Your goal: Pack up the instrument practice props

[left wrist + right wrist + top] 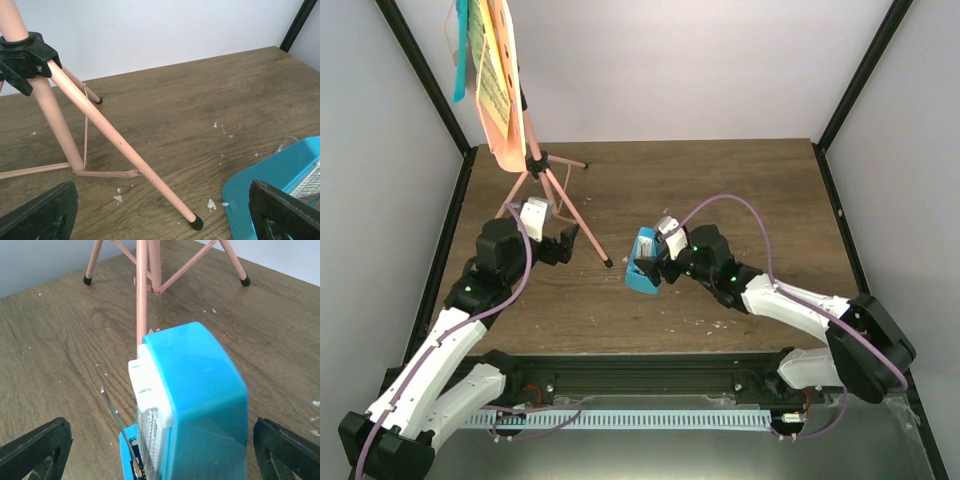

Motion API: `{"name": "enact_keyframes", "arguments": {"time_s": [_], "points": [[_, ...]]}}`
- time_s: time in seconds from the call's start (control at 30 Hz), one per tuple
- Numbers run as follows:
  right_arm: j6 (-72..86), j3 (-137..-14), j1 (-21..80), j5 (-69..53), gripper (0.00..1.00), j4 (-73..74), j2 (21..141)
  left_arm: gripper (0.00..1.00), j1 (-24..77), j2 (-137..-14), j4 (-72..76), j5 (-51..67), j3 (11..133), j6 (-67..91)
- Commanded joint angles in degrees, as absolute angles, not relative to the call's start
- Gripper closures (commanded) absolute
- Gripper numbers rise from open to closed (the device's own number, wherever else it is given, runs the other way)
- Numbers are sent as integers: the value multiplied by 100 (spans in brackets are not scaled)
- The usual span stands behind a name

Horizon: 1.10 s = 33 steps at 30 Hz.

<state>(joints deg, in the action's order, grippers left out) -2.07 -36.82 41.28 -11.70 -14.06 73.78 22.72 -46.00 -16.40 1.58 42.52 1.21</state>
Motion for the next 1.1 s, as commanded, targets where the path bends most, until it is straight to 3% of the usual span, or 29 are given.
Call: {"name": "enact_keyframes", "arguments": {"time_s": [0.0, 0.6, 1.07], "points": [[-358, -3847, 4084, -856, 0, -1927, 7484, 6, 2278, -4608, -1656, 22, 4269, 81], [-350, -3758, 3497, -2050, 1, -2120, 7733, 5, 2284, -4720, -1670, 16, 4286, 70], [-36, -3510, 3280, -2492, 17, -2350, 7740, 5, 2284, -4728, -1687, -42, 4287, 70]]}}
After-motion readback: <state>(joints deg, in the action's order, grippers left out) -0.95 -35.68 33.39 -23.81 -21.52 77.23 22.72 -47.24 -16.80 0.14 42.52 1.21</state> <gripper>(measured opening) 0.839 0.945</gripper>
